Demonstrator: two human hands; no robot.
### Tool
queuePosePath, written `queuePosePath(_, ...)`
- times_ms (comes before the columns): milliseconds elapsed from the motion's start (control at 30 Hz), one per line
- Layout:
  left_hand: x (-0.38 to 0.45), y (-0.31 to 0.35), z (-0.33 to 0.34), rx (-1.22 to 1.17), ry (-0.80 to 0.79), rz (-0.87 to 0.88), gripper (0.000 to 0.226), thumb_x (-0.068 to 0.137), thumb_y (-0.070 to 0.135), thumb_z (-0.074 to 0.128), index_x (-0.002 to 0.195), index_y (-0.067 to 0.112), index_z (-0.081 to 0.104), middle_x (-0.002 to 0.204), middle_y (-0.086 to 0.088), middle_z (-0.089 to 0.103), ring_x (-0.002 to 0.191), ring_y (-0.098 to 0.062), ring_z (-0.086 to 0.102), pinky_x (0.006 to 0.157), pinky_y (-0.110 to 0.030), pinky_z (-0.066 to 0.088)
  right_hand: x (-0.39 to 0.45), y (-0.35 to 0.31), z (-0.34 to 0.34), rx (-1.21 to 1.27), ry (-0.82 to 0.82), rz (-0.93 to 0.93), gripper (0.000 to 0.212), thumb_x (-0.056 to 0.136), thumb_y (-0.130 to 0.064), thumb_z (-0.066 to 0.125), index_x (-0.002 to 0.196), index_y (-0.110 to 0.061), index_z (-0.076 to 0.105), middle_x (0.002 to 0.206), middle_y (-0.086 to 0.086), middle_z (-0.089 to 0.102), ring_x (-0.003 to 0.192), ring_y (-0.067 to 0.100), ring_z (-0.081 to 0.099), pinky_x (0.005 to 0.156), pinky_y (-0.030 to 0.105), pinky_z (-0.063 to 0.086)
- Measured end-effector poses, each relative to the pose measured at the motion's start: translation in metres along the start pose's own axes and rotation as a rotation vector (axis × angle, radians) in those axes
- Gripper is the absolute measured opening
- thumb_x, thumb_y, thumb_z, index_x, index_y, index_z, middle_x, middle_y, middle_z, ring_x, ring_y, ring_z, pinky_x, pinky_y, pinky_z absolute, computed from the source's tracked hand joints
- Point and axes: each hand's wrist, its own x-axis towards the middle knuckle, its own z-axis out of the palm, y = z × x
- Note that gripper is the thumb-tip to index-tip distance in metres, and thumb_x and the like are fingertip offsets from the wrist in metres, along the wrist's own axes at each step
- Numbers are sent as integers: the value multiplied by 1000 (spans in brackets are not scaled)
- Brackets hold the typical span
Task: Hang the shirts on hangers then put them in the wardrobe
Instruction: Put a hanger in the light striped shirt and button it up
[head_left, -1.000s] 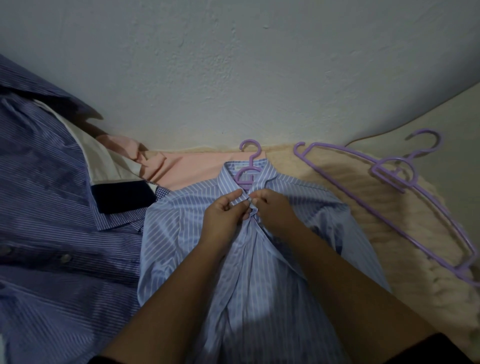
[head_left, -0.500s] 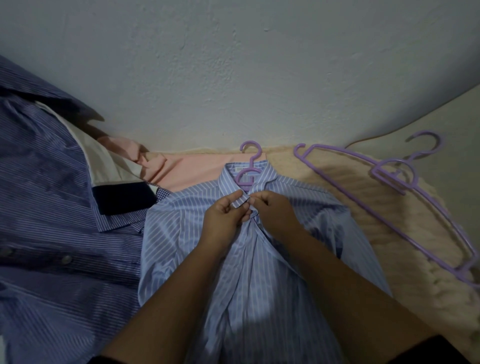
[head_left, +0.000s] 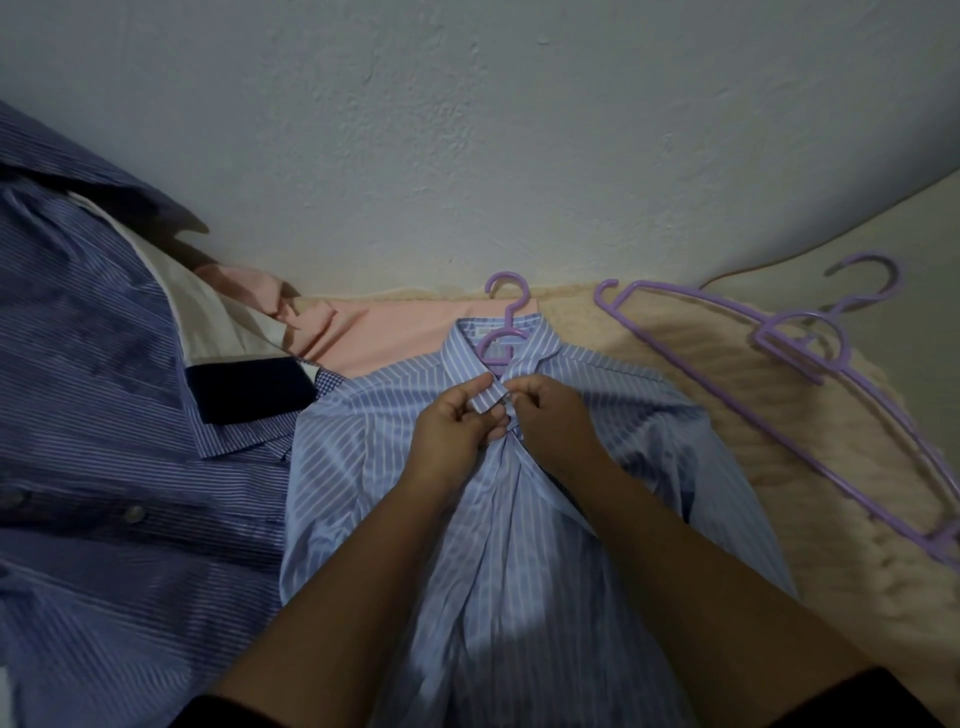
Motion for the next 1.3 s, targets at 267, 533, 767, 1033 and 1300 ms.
queuePosePath(267,-7,8,4,-52,24,19,25,98,5,50,121,8,57,73,-10,60,61,-12,59,65,-22,54,-1,-3,-3,-60,-50,-23,25,95,-5,48,114,1,63,113,16,65,104,25,60,81,19,39)
queuePosePath(533,-14,19,7,95,13,116,20,98,21,52,114,32,56,77,-23,60,66,-26,56,61,-37,51,-4,-8,-5,-153,-51,-78,25,94,-7,48,112,-2,65,107,14,67,95,23,60,70,16,33)
queuePosePath(767,-11,14,5,194,131,133,19,97,15,55,102,29,67,69,-7,65,57,-19,53,53,-30,42,-2,-11,-7,-3,-66,11,25,94,-7,51,113,-3,65,110,14,67,99,22,61,83,25,45)
queuePosePath(1033,-6,23,-1,186,-6,58,29,86,5,58,102,28,67,77,-24,59,71,-27,49,69,-39,40,0,-12,-7,130,-84,86,30,90,-7,59,119,0,61,115,17,65,101,20,61,84,24,45)
queuePosePath(1300,4,21,-9,355,28,94,39,87,3,66,103,38,63,38,12,39,42,-9,33,47,-24,33,3,-12,-5,142,-112,117,35,90,-8,59,124,-1,58,119,17,63,109,24,60,85,27,46)
